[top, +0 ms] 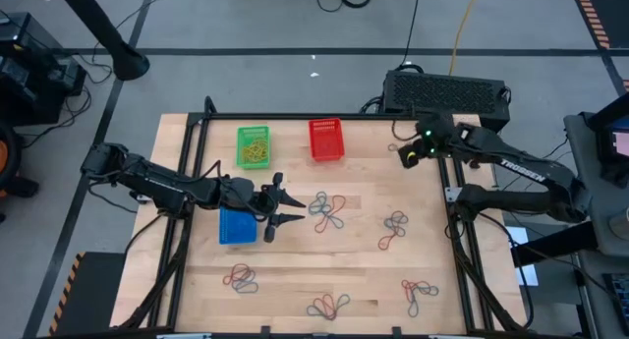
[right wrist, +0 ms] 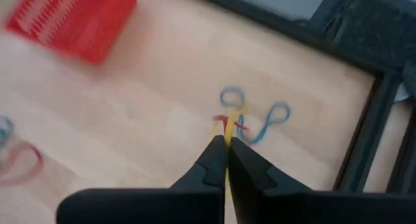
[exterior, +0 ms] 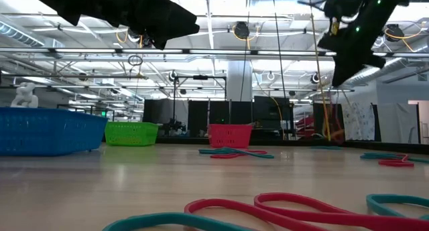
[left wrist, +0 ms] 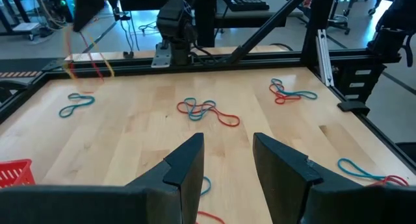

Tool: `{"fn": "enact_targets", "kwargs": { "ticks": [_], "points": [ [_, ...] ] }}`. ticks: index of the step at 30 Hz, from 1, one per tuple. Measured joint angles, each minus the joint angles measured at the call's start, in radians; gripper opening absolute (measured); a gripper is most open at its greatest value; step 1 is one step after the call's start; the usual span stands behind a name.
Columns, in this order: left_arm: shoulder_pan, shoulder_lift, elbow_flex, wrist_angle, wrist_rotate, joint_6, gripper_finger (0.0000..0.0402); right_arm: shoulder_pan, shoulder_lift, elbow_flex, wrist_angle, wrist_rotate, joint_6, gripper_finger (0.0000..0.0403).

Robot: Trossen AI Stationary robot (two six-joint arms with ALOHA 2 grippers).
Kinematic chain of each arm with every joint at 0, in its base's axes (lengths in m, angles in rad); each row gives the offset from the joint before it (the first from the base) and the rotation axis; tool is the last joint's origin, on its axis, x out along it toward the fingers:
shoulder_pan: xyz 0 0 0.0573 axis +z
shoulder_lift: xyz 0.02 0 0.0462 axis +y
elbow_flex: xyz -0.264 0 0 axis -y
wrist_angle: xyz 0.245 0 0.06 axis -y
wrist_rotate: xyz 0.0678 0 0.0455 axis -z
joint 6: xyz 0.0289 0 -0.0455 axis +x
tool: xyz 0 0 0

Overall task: Sort rubber bands into baskets
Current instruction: Put the yellow rubber band into the green bin

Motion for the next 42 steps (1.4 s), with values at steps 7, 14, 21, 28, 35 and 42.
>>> {"fn": "enact_targets", "kwargs": {
  "ticks": [7, 14, 21, 28, 35, 42],
  "points": [
    [0.0, 0.0, 0.0, 0.0, 0.0, 0.0, 0.0141, 0.041, 0.07, -0.114, 0.114, -0.099, -0.005, 0.0065],
    [0.0, 0.0, 0.0, -0.002, 0.001, 0.0, 0.0141, 0.054, 0.087, -0.117, 0.146, -0.092, -0.021, 0.0148],
    [0.0, 0.0, 0.0, -0.004, 0.001, 0.001, 0.0141, 0.054, 0.089, -0.201, 0.213, -0.035, 0.054, 0.0182],
    [0.0, 0.0, 0.0, -0.004, 0.001, 0.001, 0.0141, 0.054, 0.09, -0.35, 0.39, -0.022, 0.052, 0.0172],
    [0.0, 0.0, 0.0, -0.004, 0.001, 0.001, 0.0141, 0.054, 0.09, -0.45, 0.555, -0.022, 0.075, 0.0159],
    [0.0, 0.0, 0.0, -0.004, 0.001, 0.001, 0.0141, 0.054, 0.09, -0.532, 0.707, -0.013, 0.083, 0.0157]
  ]
}}
